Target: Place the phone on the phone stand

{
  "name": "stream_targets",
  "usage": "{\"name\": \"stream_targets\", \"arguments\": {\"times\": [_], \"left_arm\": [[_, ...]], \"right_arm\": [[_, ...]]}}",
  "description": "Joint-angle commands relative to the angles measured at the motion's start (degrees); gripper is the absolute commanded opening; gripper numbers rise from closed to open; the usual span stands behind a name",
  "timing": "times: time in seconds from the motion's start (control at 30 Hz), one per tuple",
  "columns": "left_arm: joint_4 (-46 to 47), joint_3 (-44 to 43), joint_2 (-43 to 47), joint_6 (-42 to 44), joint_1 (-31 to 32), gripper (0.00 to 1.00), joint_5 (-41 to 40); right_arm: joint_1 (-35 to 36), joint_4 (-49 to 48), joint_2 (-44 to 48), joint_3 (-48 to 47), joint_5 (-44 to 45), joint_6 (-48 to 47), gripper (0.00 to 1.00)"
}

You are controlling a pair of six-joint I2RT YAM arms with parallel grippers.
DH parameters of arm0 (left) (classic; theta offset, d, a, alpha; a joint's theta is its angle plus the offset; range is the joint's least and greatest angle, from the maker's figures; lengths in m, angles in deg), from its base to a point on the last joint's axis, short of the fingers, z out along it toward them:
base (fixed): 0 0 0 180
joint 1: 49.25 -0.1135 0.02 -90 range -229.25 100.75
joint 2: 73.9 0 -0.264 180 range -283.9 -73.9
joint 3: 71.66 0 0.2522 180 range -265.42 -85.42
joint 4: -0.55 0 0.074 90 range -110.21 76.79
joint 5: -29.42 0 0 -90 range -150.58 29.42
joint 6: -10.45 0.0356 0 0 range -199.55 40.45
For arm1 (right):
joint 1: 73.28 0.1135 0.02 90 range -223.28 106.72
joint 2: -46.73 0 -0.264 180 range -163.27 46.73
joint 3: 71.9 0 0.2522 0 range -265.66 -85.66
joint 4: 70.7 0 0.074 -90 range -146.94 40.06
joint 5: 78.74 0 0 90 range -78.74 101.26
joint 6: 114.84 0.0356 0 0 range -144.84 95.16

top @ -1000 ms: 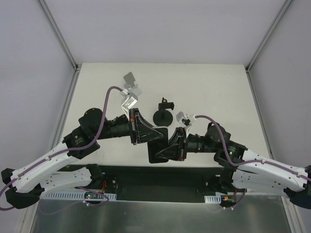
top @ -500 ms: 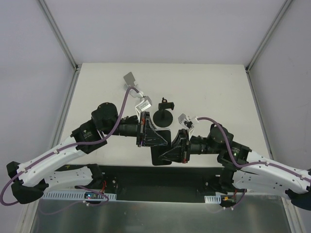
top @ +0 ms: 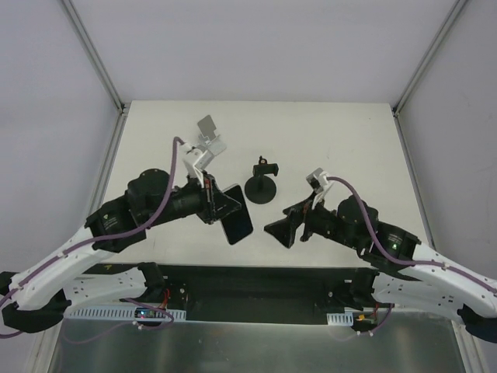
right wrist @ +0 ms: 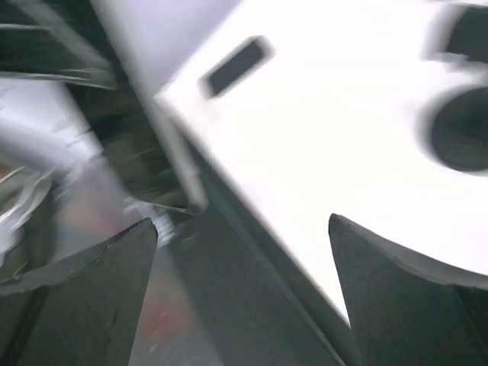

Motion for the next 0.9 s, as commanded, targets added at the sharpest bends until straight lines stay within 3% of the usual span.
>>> {"name": "stream_targets", "arguments": {"times": [0.0,0.1,0.13,0.2,0.4,0.63,0.87], "left_arm": [[-7.9,-1.5,7.0,-0.2,-0.1,0.00,-26.6],[-9.7,-1.2,7.7,0.0,-0.1,0.00,-27.9],[-9.7,-1.1,7.7,0.1,-0.1,0.00,-27.5],[-9.6,-0.9,7.4,0.2,-0.1,0.00,-27.1],[-8.7,-1.4,5.3,1.5,-0.1,0.00,-24.1],[-5.6,-1.5,3.5,4.4,-0.1,0.00,-22.7],[-3.2,-2.3,-0.5,7.3,-0.1,0.00,-19.5]], "right_arm": [[-6.6,21.3,-0.2,-5.7,28.3,1.5,0.96],[-17.8,25.0,-4.4,-9.5,22.6,-0.5,0.97],[-20.6,24.9,-7.4,-10.8,16.1,-2.0,0.99],[-25.7,24.6,-10.8,-15.0,12.4,-5.7,0.90],[-28.2,23.1,-28.6,-25.3,7.2,-12.7,0.73],[-29.1,18.4,-39.9,-29.7,0.2,-15.1,0.42],[-29.3,13.5,-42.1,-27.9,-1.7,-15.5,0.41]]}}
